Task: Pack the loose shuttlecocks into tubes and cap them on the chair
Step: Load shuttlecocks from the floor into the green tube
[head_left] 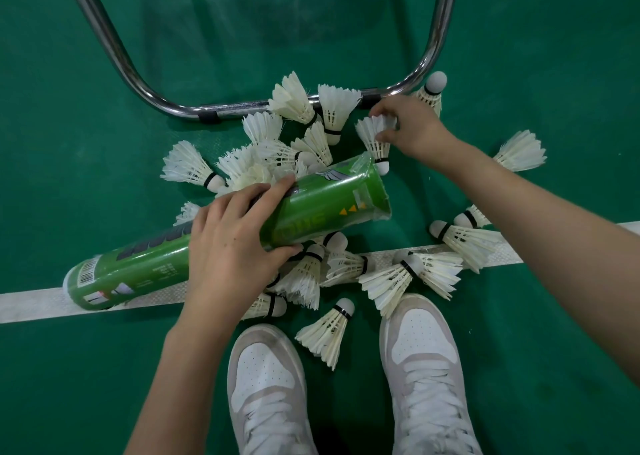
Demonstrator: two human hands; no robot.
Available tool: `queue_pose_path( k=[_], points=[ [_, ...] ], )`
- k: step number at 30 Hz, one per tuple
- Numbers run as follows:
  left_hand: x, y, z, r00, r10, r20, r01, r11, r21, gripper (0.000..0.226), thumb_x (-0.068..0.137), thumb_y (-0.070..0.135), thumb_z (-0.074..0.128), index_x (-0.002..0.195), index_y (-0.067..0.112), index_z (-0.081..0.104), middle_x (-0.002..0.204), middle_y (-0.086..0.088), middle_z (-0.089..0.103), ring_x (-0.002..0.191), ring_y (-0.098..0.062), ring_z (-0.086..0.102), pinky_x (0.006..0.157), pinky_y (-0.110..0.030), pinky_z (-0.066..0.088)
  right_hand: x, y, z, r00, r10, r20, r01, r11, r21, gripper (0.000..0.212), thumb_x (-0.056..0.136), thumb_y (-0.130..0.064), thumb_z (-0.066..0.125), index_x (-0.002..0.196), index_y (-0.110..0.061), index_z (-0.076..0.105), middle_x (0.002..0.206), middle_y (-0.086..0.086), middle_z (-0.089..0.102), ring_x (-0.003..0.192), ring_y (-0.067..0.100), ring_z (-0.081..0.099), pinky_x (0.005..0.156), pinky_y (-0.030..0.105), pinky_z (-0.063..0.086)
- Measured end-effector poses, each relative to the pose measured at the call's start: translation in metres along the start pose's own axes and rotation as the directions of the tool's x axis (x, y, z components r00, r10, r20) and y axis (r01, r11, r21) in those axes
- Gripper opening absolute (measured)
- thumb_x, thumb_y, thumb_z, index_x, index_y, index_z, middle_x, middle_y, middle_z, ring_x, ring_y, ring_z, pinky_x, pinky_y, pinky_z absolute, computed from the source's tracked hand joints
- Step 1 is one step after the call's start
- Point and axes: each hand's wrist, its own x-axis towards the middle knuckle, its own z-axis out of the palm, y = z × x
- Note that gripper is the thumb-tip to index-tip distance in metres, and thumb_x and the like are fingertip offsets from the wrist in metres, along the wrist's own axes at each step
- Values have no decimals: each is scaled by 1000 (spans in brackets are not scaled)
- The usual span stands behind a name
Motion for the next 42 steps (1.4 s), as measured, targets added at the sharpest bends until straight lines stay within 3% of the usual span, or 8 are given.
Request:
queue_pose_path(
  k=[3,8,11,15,21,29,36,42],
  points=[
    [0,0,0,1000,5,-5,-5,1000,4,88,62,37,83,139,35,40,125,-1,58,111,-30,50,93,-46,39,-12,0,-4,999,49,3,-49,992,116,29,81,-11,68,108,-7,57,98,6,52,102,28,53,74,26,38],
    [0,-1,2,1000,15,-3,-15,1000,9,89,62,38,83,139,34,39,125,-1,57,111,-31,51,93,-47,39,-37,-1,-11,998,60,-4,-58,979,196,26,83,-15,67,103,-6,53,95,19,57,95,35,55,73,33,43],
    [0,0,2,1000,12,-9,-12,1000,-1,87,62,37,83,138,34,41,125,-1,58,111,-31,50,93,-46,38,-50,0,-14,993,111,-32,-98,954,282,20,81,-17,68,96,-13,55,81,7,56,80,25,54,60,24,38],
    [-1,1,2,1000,18,-14,-18,1000,-7,86,62,35,83,137,33,43,124,-1,58,110,-31,50,94,-46,38,-72,-2,-19,976,199,-94,-138,885,445,18,82,-16,69,86,-23,52,70,-2,63,74,21,58,64,28,41],
    [-3,0,2,1000,25,-11,-25,1000,0,86,62,36,83,138,32,42,124,-2,58,110,-31,50,93,-46,38,-112,-17,-35,951,246,-190,-76,777,624,19,87,-14,63,84,-29,51,78,17,64,73,17,58,65,26,41],
    [-3,1,2,999,30,-19,-30,1000,0,86,62,35,84,138,31,43,123,-2,58,109,-31,51,92,-46,39,-146,-39,-30,900,316,-302,-22,723,690,17,89,-15,60,87,-30,52,69,-6,65,75,5,60,79,20,46],
    [-3,0,1,999,35,-17,-35,999,2,86,62,34,84,138,31,42,124,-3,58,109,-32,51,92,-46,38,-158,-73,-8,960,266,-86,-75,541,837,9,90,-11,55,94,-19,54,81,3,70,78,8,64,73,14,48],
    [-4,0,2,999,34,-24,-33,999,6,86,60,34,84,137,31,44,123,-3,58,109,-32,51,92,-47,39,-160,-81,11,974,219,-54,-82,570,818,23,80,-20,69,94,-27,52,95,-4,67,93,9,62,87,25,48]
  ],
)
